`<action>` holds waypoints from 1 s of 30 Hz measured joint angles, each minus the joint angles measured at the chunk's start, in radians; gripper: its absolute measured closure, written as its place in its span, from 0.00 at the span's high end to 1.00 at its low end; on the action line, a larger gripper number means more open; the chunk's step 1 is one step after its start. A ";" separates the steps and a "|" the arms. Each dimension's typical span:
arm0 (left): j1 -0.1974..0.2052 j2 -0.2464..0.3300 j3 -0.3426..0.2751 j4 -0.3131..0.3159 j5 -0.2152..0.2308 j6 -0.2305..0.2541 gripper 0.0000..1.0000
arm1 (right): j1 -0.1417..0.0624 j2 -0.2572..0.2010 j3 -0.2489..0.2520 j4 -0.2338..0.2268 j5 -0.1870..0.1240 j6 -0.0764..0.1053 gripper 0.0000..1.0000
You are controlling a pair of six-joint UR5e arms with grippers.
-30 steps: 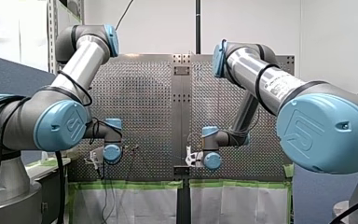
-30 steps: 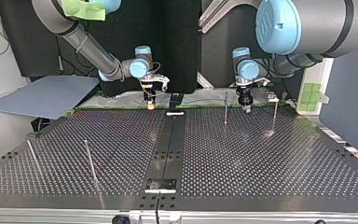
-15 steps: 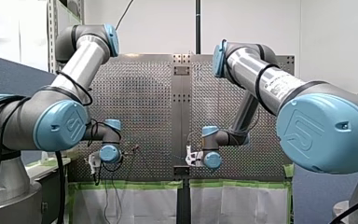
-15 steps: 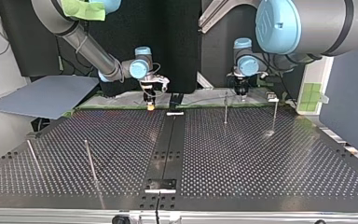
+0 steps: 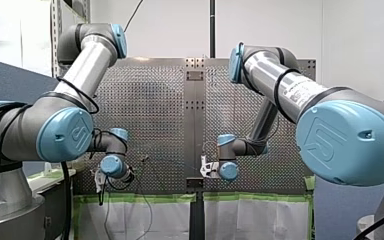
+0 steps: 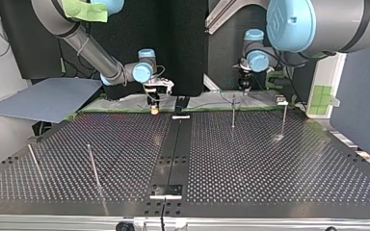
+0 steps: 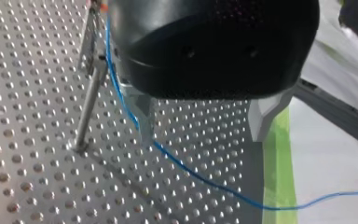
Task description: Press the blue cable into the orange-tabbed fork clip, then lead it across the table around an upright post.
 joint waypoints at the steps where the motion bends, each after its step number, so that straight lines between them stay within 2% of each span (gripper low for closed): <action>1: 0.001 0.010 -0.010 0.007 0.002 -0.003 1.00 | 0.000 0.000 0.000 0.001 0.000 0.000 0.00; 6: -0.004 0.060 -0.059 0.051 0.007 -0.036 1.00 | 0.000 0.000 0.000 0.002 0.000 0.000 0.00; 9: -0.009 0.092 -0.084 0.055 0.006 -0.034 1.00 | 0.000 0.000 0.000 0.006 0.000 0.000 0.00; 18: -0.029 0.177 -0.096 -0.005 0.004 0.047 1.00 | 0.000 0.000 0.000 0.018 0.000 0.000 0.00; 24: -0.043 0.186 -0.097 -0.006 0.016 0.099 1.00 | 0.000 0.000 0.000 0.020 -0.001 0.000 0.00; 30: -0.049 0.187 -0.097 -0.027 0.018 0.112 1.00 | 0.000 0.000 0.000 0.020 -0.001 0.000 0.00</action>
